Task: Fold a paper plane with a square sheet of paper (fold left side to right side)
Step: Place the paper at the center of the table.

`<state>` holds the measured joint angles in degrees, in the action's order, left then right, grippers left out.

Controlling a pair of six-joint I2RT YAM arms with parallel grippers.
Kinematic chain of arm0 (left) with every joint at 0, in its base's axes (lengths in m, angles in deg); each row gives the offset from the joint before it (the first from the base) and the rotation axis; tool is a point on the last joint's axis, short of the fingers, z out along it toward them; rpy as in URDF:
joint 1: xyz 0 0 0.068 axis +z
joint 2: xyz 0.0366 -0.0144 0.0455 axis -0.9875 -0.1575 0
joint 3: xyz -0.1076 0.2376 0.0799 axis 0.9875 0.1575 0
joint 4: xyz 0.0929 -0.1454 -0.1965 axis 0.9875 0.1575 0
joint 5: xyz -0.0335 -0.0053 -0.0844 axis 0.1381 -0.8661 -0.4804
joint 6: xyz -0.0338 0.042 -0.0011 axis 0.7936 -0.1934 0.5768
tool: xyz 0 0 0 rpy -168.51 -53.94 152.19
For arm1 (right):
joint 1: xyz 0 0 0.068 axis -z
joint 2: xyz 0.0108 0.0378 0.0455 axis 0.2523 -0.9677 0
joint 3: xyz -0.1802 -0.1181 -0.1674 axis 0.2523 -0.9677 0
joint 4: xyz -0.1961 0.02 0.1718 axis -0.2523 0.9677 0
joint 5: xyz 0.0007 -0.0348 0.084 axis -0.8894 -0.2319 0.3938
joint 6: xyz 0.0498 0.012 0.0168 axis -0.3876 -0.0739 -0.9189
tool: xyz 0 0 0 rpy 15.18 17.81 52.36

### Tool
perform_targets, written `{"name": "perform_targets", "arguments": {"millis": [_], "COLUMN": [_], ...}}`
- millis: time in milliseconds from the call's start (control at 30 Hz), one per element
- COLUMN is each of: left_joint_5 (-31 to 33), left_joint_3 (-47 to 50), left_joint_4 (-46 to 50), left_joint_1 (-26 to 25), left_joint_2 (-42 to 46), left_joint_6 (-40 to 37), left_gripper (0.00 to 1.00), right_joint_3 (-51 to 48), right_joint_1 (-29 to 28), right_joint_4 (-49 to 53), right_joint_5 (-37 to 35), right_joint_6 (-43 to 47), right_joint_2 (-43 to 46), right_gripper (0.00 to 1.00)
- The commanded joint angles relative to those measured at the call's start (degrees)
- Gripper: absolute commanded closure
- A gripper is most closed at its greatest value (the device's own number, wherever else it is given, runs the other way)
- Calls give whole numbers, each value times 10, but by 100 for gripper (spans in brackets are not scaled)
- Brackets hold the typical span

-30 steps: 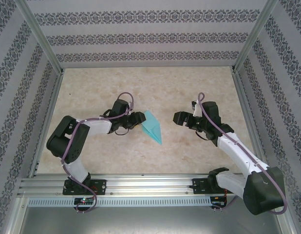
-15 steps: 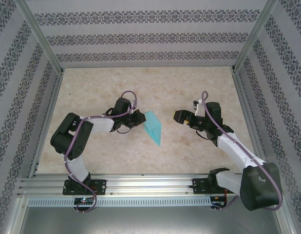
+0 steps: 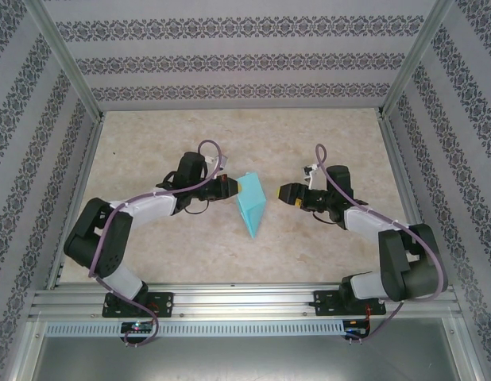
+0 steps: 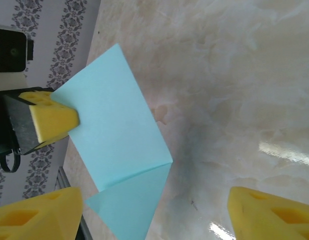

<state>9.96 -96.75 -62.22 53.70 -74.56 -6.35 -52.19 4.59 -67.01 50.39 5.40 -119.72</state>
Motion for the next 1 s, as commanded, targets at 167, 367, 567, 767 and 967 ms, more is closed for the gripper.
{"name": "perform_targets", "arguments": {"millis": [167,367,567,767,967], "left_joint_5": [-88,-117,-124,-129,-129], "left_joint_3": [8,4,2,5,4], "left_joint_4": [12,15,30,31,40], "left_joint_1": [6,6,6,6,6], "left_joint_2": [50,56,67,70,66], "left_joint_6": [-71,-82,-96,-100,-105], "left_gripper": [98,99,99,100,100], "right_joint_3": [18,34,48,57,58], "right_joint_1": [-22,-43,-51,-52,-58], "right_joint_4": [-131,-121,-121,-121,-126], "right_joint_5": [119,131,133,137,146], "right_joint_6": [-7,4,4,6,0], "right_joint_2": [-46,-55,-73,-87,-92], "right_gripper": [31,32,35,44,57]}}
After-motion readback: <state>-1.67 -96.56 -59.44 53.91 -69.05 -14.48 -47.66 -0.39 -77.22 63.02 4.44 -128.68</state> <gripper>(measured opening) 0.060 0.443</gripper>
